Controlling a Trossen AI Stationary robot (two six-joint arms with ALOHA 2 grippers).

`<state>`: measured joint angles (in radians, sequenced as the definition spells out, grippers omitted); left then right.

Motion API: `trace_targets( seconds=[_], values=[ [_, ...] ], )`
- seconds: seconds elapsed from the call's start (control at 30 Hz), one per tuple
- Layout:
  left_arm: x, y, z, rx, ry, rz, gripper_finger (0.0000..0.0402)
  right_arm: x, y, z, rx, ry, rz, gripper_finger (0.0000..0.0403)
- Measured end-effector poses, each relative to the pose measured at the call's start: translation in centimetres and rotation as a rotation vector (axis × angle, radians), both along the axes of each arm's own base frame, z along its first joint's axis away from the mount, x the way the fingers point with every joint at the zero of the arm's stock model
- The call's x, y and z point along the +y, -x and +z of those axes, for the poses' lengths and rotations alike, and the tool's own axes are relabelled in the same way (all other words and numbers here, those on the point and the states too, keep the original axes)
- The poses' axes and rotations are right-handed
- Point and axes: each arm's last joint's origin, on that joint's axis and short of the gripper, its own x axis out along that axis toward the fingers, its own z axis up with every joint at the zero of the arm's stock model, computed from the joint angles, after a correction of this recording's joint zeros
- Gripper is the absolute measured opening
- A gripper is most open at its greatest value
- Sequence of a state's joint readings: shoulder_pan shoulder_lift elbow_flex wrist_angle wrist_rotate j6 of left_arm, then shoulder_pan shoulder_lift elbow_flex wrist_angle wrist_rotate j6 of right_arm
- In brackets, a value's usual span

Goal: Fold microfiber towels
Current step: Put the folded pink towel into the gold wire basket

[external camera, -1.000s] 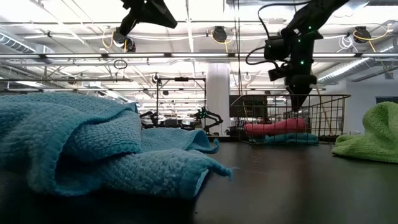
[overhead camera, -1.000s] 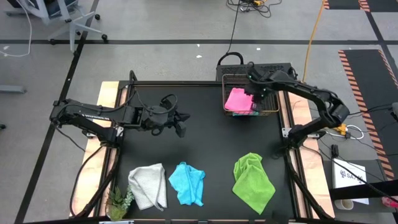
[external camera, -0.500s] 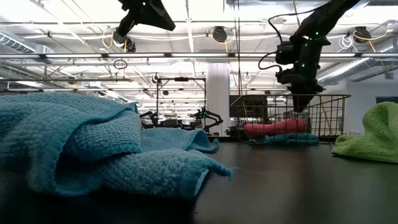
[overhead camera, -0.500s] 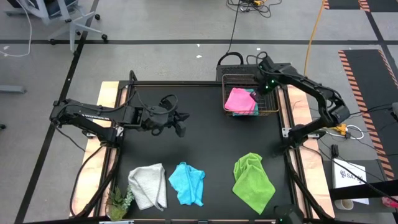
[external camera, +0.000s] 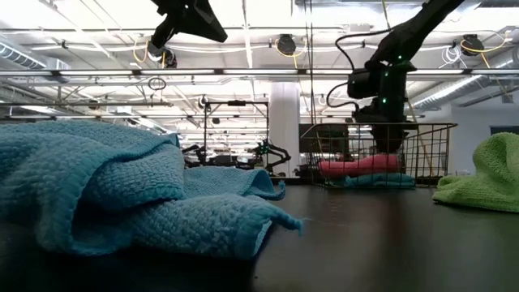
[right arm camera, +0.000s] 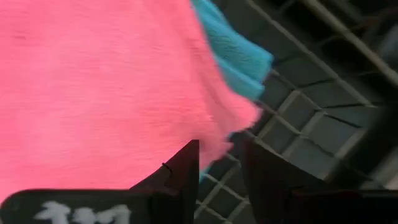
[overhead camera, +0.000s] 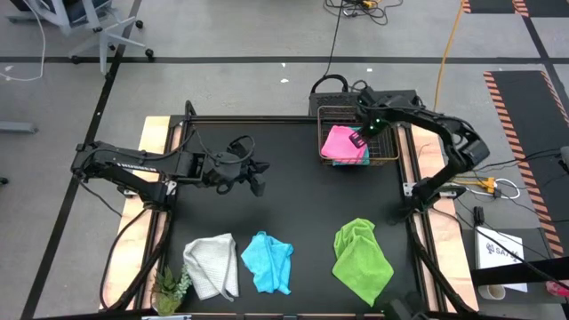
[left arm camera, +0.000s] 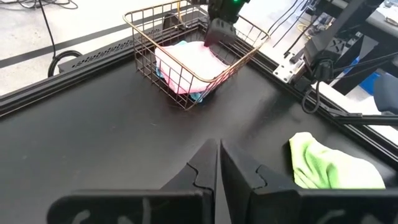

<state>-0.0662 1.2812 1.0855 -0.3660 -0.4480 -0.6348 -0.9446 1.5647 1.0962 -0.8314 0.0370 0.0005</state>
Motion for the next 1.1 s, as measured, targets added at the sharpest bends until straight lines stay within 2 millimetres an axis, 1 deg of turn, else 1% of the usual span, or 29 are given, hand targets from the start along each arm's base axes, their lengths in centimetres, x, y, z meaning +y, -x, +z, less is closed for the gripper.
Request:
trace_targets(
  seconds=[0.07,0.13,0.23,0.43,0.77,1.1],
  values=[
    [0.0,0.0,0.0,-0.001,0.001,0.001,0.0021,-0.05,-0.01,-0.19,0.06,0.03,-0.001,0.0114],
    [0.0,0.0,0.0,0.0,0.0,0.0,0.0021,-0.12,0.1,-0.21,0.082,0.044,-0.009,0.0116],
    [0.0,0.0,0.0,0.001,-0.001,-0.001,0.0021,-0.19,0.19,-0.2,0.062,0.033,-0.045,0.0116],
    [0.0,0.03,-0.05,0.01,-0.01,-0.006,0.0021,-0.29,-0.09,-0.19,-0.034,-0.006,-0.077,0.0116],
    [0.01,0.03,-0.04,0.011,-0.013,-0.007,0.0021,-0.27,-0.08,-0.19,-0.034,-0.008,-0.094,0.0119],
    [0.01,0.02,-0.04,0.016,-0.022,-0.014,0.0021,-0.41,-0.18,-0.15,-0.066,-0.005,-0.214,0.0168]
  ],
)
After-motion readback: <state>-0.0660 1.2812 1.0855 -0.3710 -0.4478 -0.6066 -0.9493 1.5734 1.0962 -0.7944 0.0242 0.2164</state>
